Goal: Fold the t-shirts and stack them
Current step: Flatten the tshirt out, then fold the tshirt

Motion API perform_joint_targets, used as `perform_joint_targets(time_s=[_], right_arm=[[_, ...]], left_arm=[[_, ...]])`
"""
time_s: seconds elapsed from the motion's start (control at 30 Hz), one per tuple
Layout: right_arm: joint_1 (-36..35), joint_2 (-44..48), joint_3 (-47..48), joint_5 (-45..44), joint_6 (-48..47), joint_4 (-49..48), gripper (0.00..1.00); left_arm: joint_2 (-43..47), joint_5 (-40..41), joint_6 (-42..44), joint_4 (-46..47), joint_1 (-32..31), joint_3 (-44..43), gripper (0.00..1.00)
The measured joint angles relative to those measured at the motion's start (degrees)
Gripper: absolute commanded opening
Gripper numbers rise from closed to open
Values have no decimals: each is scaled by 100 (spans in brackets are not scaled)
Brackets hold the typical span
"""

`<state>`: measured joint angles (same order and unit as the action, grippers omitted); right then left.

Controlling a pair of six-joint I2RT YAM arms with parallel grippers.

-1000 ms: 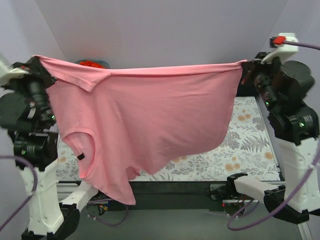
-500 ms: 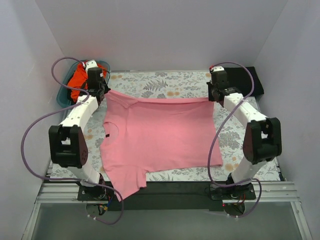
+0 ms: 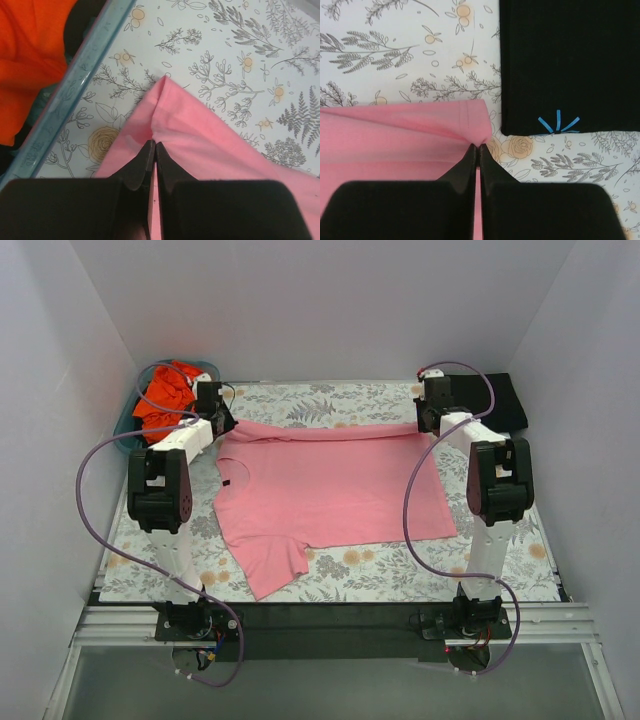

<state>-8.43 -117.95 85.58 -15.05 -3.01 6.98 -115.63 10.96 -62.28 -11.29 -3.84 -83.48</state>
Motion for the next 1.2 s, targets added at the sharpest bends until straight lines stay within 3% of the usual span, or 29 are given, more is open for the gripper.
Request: perform_joint_targets(time_s=[0.17, 0.9, 1.2], right_arm=[[59, -2, 149, 140, -52, -85, 1], [264, 498, 74, 474, -39, 546, 1], [269, 619, -129, 474, 22, 879, 1]], left_arm=[[79, -122, -326, -142, 2, -26, 0], [1469, -267, -1311, -2487, 2, -269, 0], [2243, -570, -1716, -2712, 2, 601, 0]])
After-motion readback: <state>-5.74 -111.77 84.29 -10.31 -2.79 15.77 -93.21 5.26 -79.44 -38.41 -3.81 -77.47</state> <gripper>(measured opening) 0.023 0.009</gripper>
